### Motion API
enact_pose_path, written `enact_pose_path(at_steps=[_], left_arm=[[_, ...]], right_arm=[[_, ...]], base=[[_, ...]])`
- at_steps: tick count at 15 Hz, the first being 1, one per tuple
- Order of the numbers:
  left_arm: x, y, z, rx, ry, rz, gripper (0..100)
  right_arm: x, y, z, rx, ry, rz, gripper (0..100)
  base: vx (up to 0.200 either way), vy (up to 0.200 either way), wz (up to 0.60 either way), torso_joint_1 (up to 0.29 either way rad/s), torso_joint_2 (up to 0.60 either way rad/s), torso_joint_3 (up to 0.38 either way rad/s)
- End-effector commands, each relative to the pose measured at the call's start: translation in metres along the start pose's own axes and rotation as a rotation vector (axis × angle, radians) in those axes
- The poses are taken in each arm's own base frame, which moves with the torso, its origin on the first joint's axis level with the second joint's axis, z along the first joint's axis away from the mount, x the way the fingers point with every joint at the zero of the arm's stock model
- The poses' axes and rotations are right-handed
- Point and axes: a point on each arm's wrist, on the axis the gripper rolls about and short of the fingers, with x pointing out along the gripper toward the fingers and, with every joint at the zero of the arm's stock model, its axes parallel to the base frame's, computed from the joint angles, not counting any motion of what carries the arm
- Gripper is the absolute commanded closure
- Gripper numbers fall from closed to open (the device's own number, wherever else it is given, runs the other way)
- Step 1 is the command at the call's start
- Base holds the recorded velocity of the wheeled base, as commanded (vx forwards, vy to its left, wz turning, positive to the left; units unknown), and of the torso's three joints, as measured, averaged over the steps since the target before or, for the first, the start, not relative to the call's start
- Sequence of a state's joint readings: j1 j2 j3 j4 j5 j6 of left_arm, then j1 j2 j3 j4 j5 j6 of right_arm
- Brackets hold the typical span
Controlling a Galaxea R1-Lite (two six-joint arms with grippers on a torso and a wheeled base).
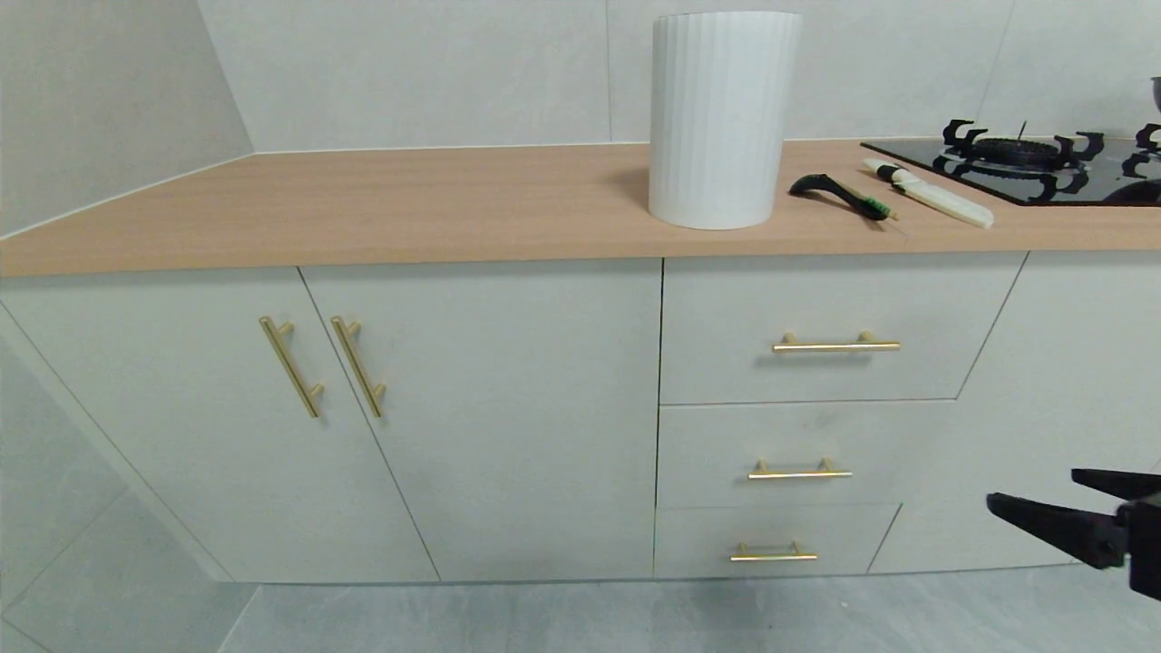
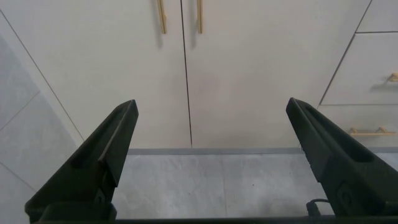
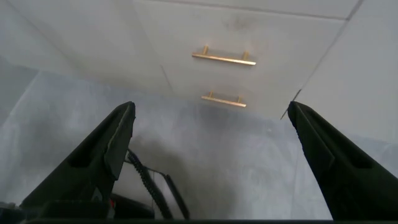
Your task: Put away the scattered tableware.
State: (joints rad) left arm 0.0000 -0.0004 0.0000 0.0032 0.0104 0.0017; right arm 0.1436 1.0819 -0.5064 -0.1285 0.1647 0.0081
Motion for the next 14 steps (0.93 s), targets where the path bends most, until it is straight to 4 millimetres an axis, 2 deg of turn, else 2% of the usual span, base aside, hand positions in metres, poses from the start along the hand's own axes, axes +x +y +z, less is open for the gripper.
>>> enact_pose_path(at_steps=[1,2,3,5,11,14], left_arm=[[0.000,0.000,0.000,0.000,0.000,0.000,0],[0.000,0.000,0.000,0.000,0.000,0.000,0],[0.000,0.000,0.000,0.000,0.000,0.000,0],[0.000,0.000,0.000,0.000,0.000,0.000,0],[0.000,0.000,0.000,0.000,0.000,0.000,0],[0.000,0.000,0.000,0.000,0.000,0.000,0]], right_arm=[[0.075,-0.010,0.003,0.015,0.129,-0.001,0],[0.086,-0.012,0.001,0.014,0.130,-0.009,0],[0.110,-0.016,-0.002,0.014,0.138,-0.027,0],[0.135,-0.020,-0.006,0.016,0.163,-0.040,0],[0.198,-0.031,-0.015,0.019,0.208,-0.082,0],[0.230,-0.029,-0.024,0.005,0.193,-0.072,0]], base=[[0.000,0.000,0.00,0.000,0.00,0.000],[0.000,0.000,0.00,0.000,0.00,0.000],[0.000,0.000,0.00,0.000,0.00,0.000],[0.000,0.000,0.00,0.000,0.00,0.000],[0.000,0.000,0.00,0.000,0.00,0.000],[0.000,0.000,0.00,0.000,0.00,0.000]])
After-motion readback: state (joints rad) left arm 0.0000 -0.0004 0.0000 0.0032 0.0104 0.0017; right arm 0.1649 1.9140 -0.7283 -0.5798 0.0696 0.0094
